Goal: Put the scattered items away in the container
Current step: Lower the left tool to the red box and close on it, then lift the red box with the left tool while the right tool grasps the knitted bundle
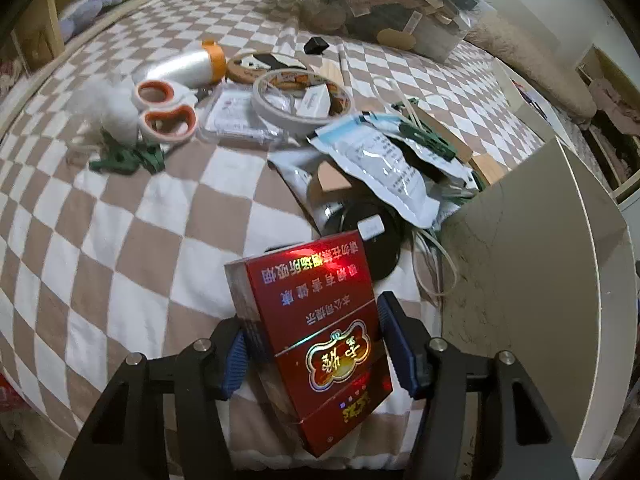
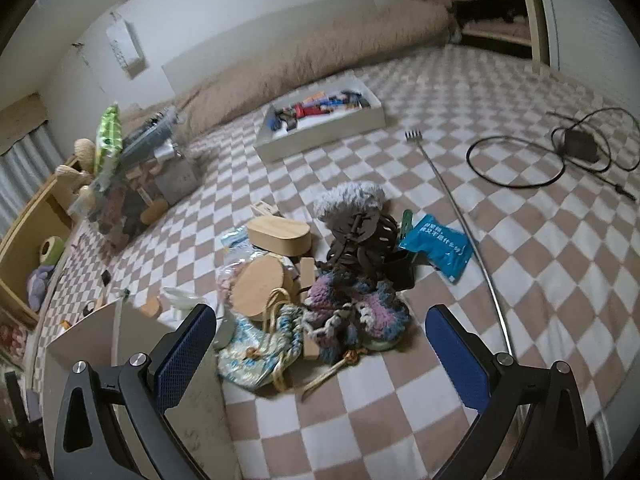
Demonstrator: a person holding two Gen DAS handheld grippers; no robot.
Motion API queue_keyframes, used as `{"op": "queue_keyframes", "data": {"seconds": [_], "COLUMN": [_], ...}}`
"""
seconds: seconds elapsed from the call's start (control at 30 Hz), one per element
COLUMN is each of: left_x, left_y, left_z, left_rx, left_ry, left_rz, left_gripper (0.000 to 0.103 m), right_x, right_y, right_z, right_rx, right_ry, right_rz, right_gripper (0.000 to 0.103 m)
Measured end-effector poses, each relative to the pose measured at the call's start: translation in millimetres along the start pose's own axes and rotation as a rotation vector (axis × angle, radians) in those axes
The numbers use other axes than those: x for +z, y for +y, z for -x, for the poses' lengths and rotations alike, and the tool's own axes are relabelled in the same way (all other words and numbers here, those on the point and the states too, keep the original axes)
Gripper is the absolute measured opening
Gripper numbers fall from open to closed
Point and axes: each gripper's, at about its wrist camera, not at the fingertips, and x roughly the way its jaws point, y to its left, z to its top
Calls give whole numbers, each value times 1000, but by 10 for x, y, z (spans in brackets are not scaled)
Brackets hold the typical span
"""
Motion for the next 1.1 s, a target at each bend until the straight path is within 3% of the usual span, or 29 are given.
{"op": "queue_keyframes", "data": {"seconds": [0.2,0.4,0.57,0.73,0.87,0.97,1.03,1.1], "left_x": [179,198,163,78,48,45,39,29], "left_y": [88,142,235,178,121,126,118,112], "left_z": [-30,-99,-120,-73,-72,-82,-83,-79], "left_rx": [40,15,-52,-78,-54,-49,-43,-37], "left_ry": [-53,-97,-88,-90,-88,-88,-89,-91], "left_rz": [63,167,228,232,218,219,214,210], "left_gripper": [59,59,64,84,85,85,85,85], "right_x": [78,24,-28,-41,-48,-51,-50,-49], "right_y": [-59,-84,-159,-188,-156,-149,-175,-213], "right_z": [-356,-552,-647,-656,-654,-633,-581,-536], "right_rx": [10,-36,-18,-12,-3,22,55,84], "right_ry": [45,73,110,115,111,103,85,69], "right_rz": [-30,-6,-32,-37,-20,-25,-47,-78], "right_gripper": [103,101,87,64,40,31,18,15]}}
